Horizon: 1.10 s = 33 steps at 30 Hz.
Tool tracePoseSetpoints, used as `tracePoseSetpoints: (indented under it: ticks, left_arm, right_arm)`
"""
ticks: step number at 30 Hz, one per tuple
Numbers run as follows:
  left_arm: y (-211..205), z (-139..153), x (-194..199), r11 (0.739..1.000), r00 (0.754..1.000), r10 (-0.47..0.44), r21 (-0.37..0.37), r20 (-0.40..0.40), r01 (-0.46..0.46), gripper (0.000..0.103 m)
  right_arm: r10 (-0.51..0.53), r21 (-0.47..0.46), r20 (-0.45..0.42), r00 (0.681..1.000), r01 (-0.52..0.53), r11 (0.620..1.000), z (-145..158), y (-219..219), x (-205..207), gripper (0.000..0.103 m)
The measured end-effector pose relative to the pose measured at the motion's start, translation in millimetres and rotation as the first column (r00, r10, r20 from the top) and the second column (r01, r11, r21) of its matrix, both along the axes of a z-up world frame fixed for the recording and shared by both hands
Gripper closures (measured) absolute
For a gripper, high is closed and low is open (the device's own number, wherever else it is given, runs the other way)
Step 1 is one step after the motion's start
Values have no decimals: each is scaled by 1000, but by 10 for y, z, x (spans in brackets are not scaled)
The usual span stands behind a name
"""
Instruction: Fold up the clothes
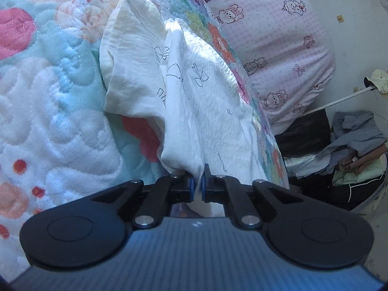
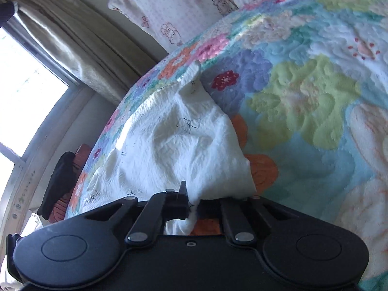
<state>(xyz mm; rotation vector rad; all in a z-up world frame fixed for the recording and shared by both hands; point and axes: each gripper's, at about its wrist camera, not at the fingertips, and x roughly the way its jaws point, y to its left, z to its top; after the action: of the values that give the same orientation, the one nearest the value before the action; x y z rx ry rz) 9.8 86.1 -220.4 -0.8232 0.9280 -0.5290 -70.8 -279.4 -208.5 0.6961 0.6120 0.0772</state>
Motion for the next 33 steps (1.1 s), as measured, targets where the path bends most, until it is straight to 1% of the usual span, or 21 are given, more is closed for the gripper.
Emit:
tracePoseSetpoints:
  ticks: [1, 2, 4, 6, 9, 10, 12, 14, 16, 18, 19, 22, 25, 27, 28, 29, 31, 33]
  left_arm:
    - [1, 57, -36, 1000, 1000, -6, 21, 18, 6, 99]
    - [2, 114, -72, 999, 999, -12, 41, 35, 11, 99]
    - [52, 266, -152, 999, 999, -19, 47, 50, 16, 99]
    - [127, 357, -229, 1000, 999, -24, 20, 46, 23, 99]
    - [236, 434, -354, 999, 999, -31, -23, 25, 32, 99]
    - [262, 447, -403, 999, 999, -31, -17, 16, 31, 99]
    - [277, 499, -493, 998, 999, -41, 48, 8, 41, 99]
    - [274, 531, -536, 996, 998, -50, 67, -30, 52, 99]
    - [241, 568, -544, 995, 999, -53, 81, -8, 54, 99]
    - [189, 557, -457, 994, 999, -49, 95, -6, 50, 98]
    - [164, 551, -412, 994, 999, -47, 102, -6, 48, 98]
    - [100, 535, -113, 997, 1000, -19, 79, -16, 21, 97]
    - [28, 541, 266, 998, 999, 2, 56, -42, 1, 96]
    - [25, 532, 532, 1000, 996, 21, 20, -89, -19, 96]
    - [22, 526, 707, 999, 991, 37, 6, -128, -37, 96]
    - [10, 516, 853, 999, 988, 39, -3, -147, -40, 96]
    - [-24, 488, 1091, 999, 985, 52, 8, -166, -51, 96]
    - [-54, 466, 1288, 998, 981, 68, 27, -181, -64, 96]
  right_arm:
    - [14, -39, 25, 1000, -13, 999, 73, 53, -56, 96]
    - [22, -59, 35, 999, -20, 998, 140, 83, -111, 97]
    - [33, -58, 31, 999, -31, 998, 247, 93, -209, 97]
    - [52, -40, 11, 999, -52, 998, 343, 102, -283, 97]
    - [88, -30, 5, 996, -88, 996, 504, 102, -422, 97]
    - [99, -14, 3, 995, -99, 995, 550, 78, -470, 97]
    - [121, 1, 1, 993, -121, 993, 630, 71, -570, 97]
    - [145, -36, -8, 989, -146, 989, 669, 128, -638, 97]
    - [152, -105, -27, 988, -154, 982, 680, 214, -676, 97]
    - [152, -162, -37, 988, -156, 974, 695, 274, -680, 97]
    - [144, -172, -28, 989, -147, 974, 711, 267, -634, 97]
    - [113, -188, 7, 994, -110, 976, 790, 212, -417, 96]
    - [85, -202, 33, 996, -77, 976, 887, 144, -7, 96]
    - [65, -211, 41, 997, -55, 976, 941, 98, 277, 95]
    - [54, -205, 27, 998, -47, 978, 940, 68, 431, 95]
    - [45, -193, 2, 999, -43, 980, 922, 36, 605, 95]
    - [28, -164, -40, 999, -34, 986, 880, -27, 914, 94]
    - [15, -119, -56, 998, -21, 993, 819, -85, 1114, 94]
